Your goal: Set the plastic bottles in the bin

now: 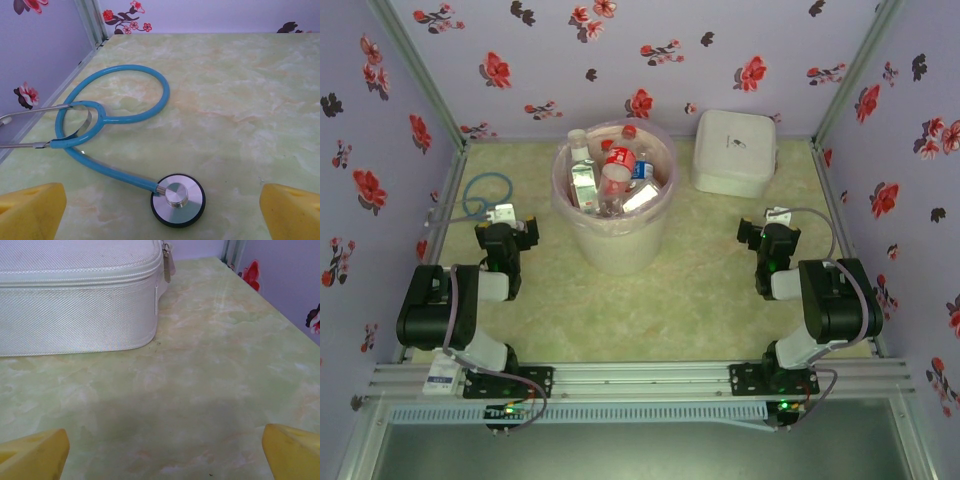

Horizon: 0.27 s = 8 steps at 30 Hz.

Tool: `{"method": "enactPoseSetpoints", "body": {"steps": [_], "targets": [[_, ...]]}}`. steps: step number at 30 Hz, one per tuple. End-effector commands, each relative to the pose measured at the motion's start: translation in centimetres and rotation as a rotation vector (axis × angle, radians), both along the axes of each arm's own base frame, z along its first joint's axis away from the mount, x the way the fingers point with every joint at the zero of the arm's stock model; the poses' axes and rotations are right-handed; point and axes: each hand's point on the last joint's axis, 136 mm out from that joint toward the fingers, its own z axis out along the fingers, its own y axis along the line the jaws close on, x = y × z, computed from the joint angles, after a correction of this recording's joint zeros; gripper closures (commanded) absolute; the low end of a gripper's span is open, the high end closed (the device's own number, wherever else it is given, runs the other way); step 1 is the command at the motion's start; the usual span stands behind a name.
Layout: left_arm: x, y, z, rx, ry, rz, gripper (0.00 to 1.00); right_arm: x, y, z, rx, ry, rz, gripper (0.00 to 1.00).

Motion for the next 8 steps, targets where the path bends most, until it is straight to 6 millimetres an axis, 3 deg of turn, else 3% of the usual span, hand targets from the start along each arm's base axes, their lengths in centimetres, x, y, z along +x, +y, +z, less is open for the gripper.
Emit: {"method": "enactPoseSetpoints", "body": {"steps": [1, 8], "targets": [[0.13, 0.50, 0.32, -0.001, -0.021, 0.019, 0.00, 0.67, -0.53, 0.89, 0.013, -0.024, -0.027, 0.01], [-0.10, 1.18, 0.37, 0.011, -0.024, 0.056, 0.00, 0.63, -0.88, 0.92, 0.030, -0.029, -0.028, 0.01]]}}
